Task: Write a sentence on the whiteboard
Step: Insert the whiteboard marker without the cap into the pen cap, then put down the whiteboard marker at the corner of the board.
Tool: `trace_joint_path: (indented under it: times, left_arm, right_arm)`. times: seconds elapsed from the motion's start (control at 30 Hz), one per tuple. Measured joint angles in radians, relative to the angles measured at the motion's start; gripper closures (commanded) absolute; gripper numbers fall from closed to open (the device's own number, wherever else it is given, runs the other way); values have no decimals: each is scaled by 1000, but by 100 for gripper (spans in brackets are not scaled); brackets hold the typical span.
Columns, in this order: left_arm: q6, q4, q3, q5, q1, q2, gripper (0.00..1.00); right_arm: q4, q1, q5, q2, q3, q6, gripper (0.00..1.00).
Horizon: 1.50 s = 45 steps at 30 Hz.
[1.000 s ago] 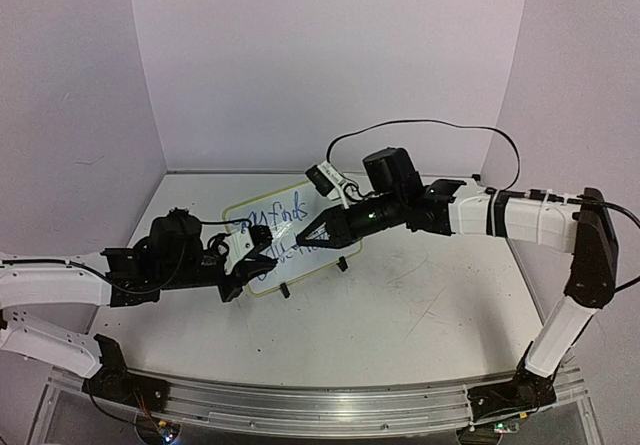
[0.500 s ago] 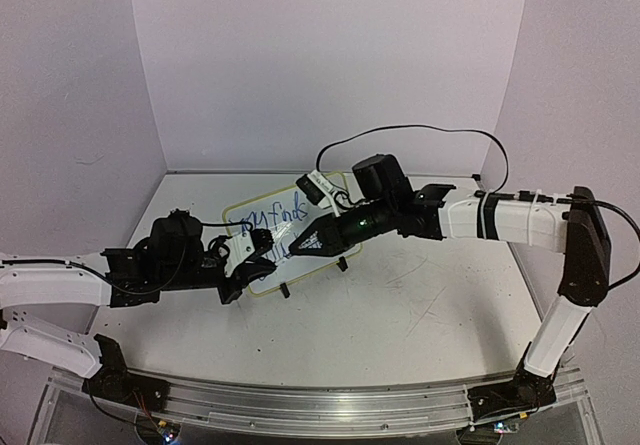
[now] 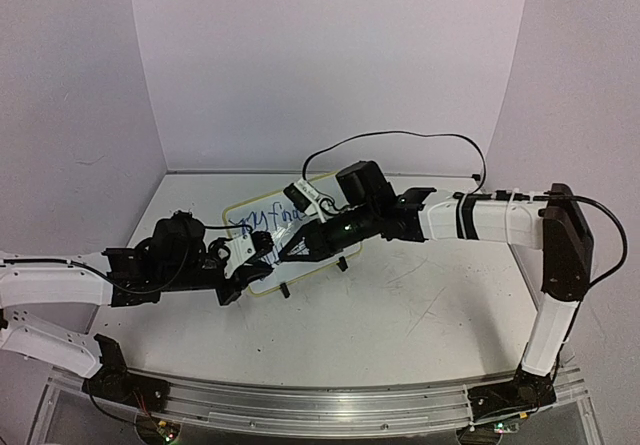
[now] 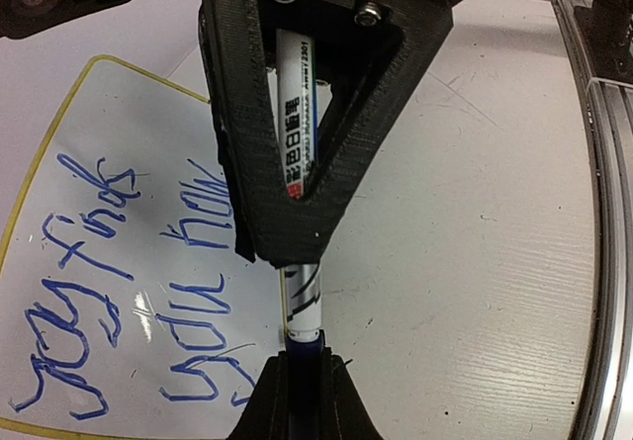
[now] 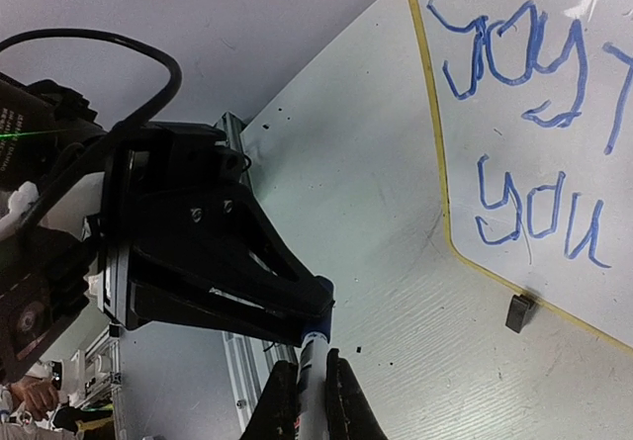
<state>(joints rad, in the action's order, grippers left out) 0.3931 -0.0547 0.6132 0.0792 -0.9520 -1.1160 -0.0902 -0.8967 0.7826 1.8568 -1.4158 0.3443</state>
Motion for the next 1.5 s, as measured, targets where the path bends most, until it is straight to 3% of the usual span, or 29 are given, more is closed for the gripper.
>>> trace_joint_path:
  times: [0.67,0.7,0.87,0.97,1.13,1.3,1.5]
  left_arm:
    - [-17,167,5,-57,-20,-44,100]
    - [-19,170,5,-58,-22,-44,98]
    - [-41,150,9,-43,-43,-39,21]
    - [-78,100,20,-29,-60,11,6]
    - [-180,90,61,-17,-61,146,2]
    - [-292,89,136,-31,-61,171,5]
    - [-374,74,172,-76,-61,92,6]
  right_arm:
    - [98,-53,-30,124,8,151,100]
    - [100,-53,-30,124,10,154,100]
    - [180,-56,-29,98,101,169,100]
    - [187,-45,-9,57,188,167,100]
    - [169,84,87,-137,421,150,100]
    - [147,325,200,-331,642,135,98]
    - [76,483,280,-344,760,171,99]
